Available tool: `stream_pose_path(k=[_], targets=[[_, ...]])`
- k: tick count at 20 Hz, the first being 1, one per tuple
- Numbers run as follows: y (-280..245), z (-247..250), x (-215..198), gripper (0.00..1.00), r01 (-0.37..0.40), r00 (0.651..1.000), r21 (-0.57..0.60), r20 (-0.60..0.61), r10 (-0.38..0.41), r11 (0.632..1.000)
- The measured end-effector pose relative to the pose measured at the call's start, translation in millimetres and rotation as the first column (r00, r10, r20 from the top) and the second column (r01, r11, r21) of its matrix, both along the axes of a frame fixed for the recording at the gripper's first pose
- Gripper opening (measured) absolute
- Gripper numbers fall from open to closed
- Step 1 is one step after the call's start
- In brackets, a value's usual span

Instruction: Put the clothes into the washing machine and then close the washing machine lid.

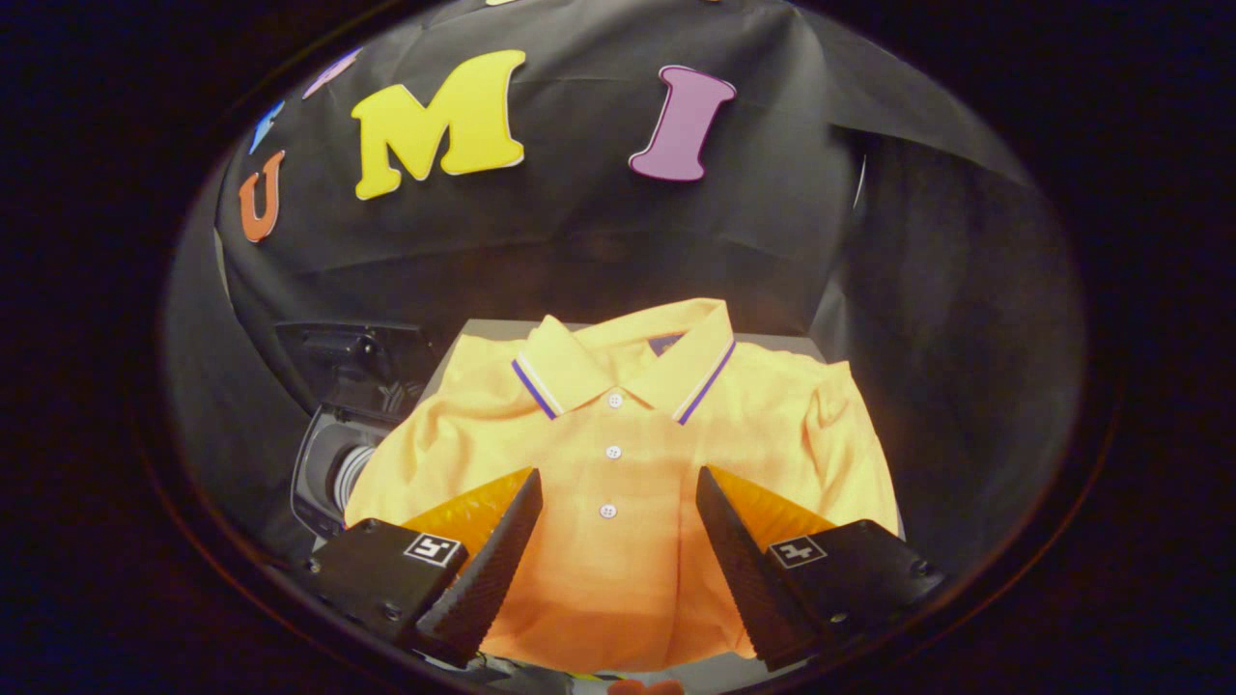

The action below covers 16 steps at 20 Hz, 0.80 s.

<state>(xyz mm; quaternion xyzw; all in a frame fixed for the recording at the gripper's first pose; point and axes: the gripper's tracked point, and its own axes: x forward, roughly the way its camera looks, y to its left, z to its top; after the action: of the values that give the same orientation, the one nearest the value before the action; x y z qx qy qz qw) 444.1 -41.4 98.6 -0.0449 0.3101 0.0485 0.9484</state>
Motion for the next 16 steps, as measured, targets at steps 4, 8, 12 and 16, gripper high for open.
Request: stream_pose_path(k=[4,8,12,16], targets=[[0,-17,3,1.0,0.005,0.998,0.015,-0.06,-0.004,1.0],[-2,-19,-2,0.99,-0.001,0.994,0.041,-0.113,0.005,0.999],[-1,-19,-4,0.99,0.012,0.972,0.024,-0.237,-0.006,1.0],[4,-17,-8,0.81,-0.034,0.944,0.001,-0.328,0.032,0.999]])
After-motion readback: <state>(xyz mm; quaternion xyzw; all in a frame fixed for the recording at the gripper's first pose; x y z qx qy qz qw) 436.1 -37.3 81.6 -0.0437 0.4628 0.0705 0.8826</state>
